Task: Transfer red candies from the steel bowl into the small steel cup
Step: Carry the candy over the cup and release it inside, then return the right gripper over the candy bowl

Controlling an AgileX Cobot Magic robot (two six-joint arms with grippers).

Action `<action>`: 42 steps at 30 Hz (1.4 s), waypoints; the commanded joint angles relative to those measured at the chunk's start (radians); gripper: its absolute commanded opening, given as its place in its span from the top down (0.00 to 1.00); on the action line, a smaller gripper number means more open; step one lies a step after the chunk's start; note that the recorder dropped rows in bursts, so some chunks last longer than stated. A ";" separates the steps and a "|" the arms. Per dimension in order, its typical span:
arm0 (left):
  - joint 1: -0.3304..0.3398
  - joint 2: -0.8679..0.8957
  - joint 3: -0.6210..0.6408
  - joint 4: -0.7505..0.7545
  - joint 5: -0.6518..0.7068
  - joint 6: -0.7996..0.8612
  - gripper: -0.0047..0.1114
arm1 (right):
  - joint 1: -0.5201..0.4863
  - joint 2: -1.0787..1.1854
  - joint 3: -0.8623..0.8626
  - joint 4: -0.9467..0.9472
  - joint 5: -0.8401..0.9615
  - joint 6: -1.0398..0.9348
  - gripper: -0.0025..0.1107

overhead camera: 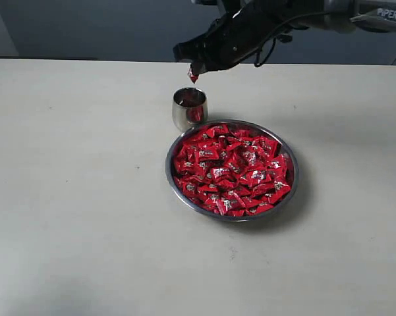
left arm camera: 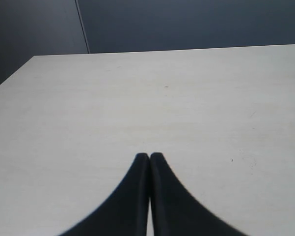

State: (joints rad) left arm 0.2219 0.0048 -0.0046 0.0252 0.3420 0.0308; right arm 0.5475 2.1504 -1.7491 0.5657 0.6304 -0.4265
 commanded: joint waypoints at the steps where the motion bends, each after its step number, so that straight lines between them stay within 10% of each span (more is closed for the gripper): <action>1: -0.005 -0.005 0.005 0.002 -0.008 -0.001 0.96 | 0.001 0.058 -0.045 -0.007 0.019 0.003 0.99; 9: -0.005 -0.005 0.005 0.002 -0.008 -0.001 0.96 | 0.001 0.092 -0.045 -0.012 0.016 -0.014 0.98; 17: -0.005 -0.005 0.005 0.002 -0.008 -0.001 0.96 | 0.001 0.094 -0.049 -0.012 0.026 -0.019 0.62; 33: -0.005 -0.005 0.005 0.002 -0.008 -0.001 0.96 | -0.031 -0.032 -0.017 -0.019 0.100 -0.019 0.73; 42: -0.005 -0.005 0.005 0.002 -0.008 -0.001 0.96 | -0.031 -0.282 0.399 -0.017 -0.226 -0.035 0.73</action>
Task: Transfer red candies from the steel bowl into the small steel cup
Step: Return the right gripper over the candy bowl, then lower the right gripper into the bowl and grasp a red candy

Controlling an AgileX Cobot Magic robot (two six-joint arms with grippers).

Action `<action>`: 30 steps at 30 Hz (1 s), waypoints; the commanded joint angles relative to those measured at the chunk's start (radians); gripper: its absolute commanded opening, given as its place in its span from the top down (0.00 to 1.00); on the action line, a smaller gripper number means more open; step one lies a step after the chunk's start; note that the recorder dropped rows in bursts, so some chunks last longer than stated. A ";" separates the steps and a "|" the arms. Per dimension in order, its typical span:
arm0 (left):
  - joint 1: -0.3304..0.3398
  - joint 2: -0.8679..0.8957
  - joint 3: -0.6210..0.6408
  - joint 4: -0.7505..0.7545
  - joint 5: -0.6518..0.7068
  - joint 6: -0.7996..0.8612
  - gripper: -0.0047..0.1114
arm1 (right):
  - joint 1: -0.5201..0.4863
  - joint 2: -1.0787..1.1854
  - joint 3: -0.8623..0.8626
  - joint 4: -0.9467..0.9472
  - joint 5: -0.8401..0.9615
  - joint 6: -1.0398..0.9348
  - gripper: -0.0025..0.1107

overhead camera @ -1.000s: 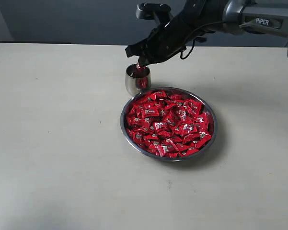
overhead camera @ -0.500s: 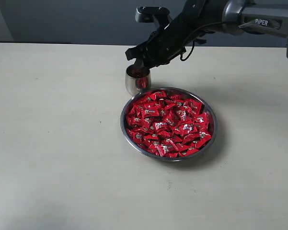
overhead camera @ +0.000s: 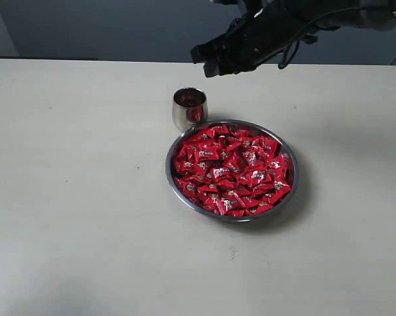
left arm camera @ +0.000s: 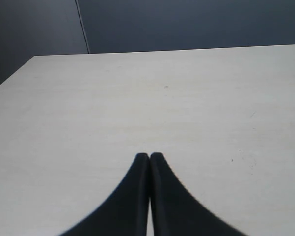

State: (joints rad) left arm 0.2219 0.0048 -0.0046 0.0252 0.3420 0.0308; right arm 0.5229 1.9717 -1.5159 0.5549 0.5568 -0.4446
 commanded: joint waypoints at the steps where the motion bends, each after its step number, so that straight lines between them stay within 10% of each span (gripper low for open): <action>1: -0.005 -0.005 0.005 0.002 -0.008 -0.001 0.96 | -0.006 -0.131 0.218 -0.006 -0.181 -0.019 0.73; 12: -0.005 -0.005 0.005 0.002 -0.008 -0.001 0.96 | -0.004 -0.243 0.548 0.006 -0.308 -0.019 0.73; 30: -0.005 -0.005 0.005 0.002 -0.008 -0.001 0.96 | 0.084 -0.085 0.386 -0.077 -0.042 -0.044 0.73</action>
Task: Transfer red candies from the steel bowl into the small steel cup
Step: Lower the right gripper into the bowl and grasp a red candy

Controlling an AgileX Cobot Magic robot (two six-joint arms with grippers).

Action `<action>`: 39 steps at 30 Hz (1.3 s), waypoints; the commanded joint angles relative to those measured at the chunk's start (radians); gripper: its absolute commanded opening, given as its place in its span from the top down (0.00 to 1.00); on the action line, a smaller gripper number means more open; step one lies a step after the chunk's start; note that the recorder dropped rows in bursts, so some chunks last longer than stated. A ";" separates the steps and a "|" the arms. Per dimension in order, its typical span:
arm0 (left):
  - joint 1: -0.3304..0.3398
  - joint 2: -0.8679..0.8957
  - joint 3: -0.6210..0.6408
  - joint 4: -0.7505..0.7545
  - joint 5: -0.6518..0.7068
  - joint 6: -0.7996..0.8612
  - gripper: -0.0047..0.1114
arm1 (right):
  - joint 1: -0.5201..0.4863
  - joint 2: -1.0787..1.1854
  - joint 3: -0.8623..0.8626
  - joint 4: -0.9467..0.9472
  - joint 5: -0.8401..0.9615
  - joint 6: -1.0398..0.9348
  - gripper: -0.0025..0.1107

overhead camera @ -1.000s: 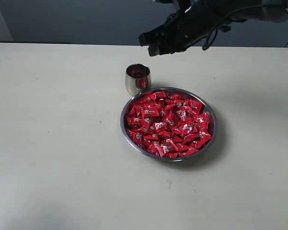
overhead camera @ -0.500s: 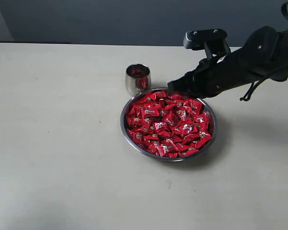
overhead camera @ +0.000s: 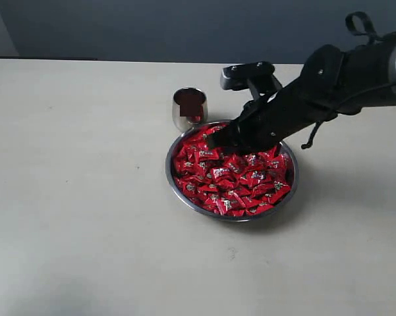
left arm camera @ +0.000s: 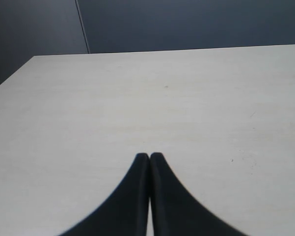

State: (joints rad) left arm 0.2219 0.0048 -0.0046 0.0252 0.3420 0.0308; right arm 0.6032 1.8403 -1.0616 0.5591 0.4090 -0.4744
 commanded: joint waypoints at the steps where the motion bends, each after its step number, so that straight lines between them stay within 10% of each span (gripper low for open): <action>1: -0.005 -0.005 0.005 0.002 -0.008 -0.001 0.96 | 0.004 0.057 -0.086 -0.111 0.132 -0.022 0.73; 39: -0.005 -0.005 0.005 0.002 -0.008 -0.001 0.96 | 0.037 0.191 -0.262 -0.353 0.319 -0.023 0.73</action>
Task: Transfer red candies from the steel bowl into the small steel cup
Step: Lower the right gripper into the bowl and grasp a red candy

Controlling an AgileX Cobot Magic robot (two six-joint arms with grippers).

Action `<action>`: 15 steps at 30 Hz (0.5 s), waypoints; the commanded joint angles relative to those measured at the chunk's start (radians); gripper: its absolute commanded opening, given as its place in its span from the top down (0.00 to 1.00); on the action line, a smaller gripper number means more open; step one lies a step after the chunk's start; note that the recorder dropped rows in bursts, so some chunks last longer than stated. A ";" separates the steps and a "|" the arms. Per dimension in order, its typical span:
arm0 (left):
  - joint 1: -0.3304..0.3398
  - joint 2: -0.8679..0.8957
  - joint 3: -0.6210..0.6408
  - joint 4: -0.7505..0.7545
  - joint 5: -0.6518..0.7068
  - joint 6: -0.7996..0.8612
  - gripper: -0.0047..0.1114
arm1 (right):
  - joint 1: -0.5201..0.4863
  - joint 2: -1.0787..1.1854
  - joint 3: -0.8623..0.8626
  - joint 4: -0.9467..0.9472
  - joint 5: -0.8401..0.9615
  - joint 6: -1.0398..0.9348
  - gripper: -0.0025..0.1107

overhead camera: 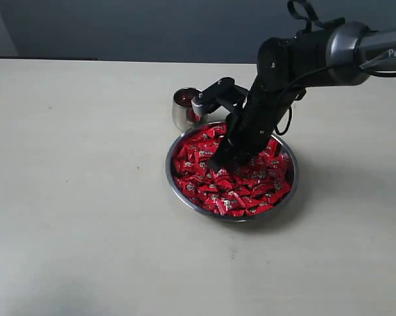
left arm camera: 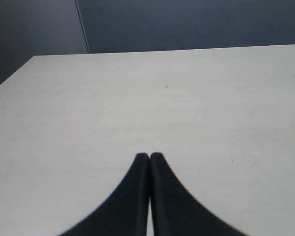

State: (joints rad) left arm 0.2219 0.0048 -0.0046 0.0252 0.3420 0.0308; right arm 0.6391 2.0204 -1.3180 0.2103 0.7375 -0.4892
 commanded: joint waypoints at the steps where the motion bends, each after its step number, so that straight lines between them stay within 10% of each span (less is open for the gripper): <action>1: -0.005 -0.005 0.005 0.002 -0.008 -0.001 0.96 | 0.001 0.015 -0.005 -0.004 -0.012 -0.008 0.73; 15: -0.005 -0.005 0.005 0.002 -0.008 -0.001 0.96 | 0.001 0.055 -0.005 -0.004 -0.010 0.003 0.73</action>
State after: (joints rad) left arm 0.2219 0.0048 -0.0046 0.0252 0.3420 0.0308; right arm 0.6391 2.0627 -1.3180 0.2104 0.7225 -0.4909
